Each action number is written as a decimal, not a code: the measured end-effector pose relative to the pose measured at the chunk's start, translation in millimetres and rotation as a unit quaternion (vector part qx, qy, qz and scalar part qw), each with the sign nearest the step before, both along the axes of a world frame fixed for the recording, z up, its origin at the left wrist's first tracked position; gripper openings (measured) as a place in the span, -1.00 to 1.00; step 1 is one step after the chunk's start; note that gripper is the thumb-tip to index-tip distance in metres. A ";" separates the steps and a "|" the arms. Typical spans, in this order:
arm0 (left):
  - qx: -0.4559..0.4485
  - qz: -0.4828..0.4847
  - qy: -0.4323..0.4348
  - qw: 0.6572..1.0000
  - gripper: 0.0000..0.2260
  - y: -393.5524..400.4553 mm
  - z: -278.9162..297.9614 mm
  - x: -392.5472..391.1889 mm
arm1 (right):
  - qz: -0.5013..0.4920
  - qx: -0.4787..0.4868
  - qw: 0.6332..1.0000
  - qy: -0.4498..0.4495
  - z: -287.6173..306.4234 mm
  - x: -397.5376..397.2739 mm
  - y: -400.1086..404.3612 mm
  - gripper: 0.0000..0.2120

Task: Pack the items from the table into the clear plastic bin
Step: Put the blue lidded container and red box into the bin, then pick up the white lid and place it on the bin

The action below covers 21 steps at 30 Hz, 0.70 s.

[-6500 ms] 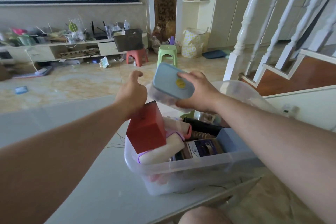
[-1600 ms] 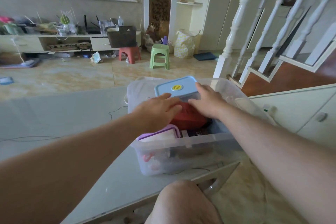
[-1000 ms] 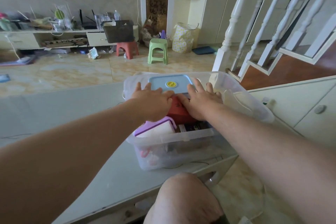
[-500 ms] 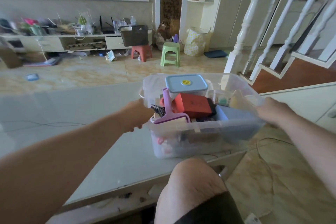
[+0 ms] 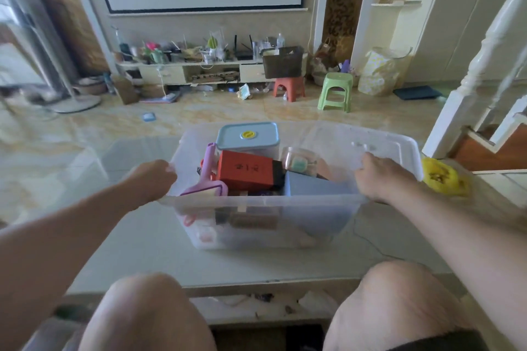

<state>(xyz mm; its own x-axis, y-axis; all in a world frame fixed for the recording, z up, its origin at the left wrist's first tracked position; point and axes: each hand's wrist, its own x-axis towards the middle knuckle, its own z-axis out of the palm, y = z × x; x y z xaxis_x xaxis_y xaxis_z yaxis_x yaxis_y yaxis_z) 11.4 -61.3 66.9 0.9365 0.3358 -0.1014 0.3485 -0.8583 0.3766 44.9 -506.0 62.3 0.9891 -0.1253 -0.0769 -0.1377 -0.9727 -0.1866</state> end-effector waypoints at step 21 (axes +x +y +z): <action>0.048 0.172 -0.143 0.973 -0.76 157.1 -4.5 -4.2 | 0.026 0.120 0.992 -0.042 -2.0 50.6 182.1 -0.59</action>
<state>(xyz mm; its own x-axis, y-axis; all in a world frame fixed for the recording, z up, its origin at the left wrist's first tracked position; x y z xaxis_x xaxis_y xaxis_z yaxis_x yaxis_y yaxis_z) 7.2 95.8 62.4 0.7526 0.6290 0.1949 0.5133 -0.7458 0.4246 95.5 -323.9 60.3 0.9980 -0.0618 -0.0150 -0.0623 -0.9042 -0.4226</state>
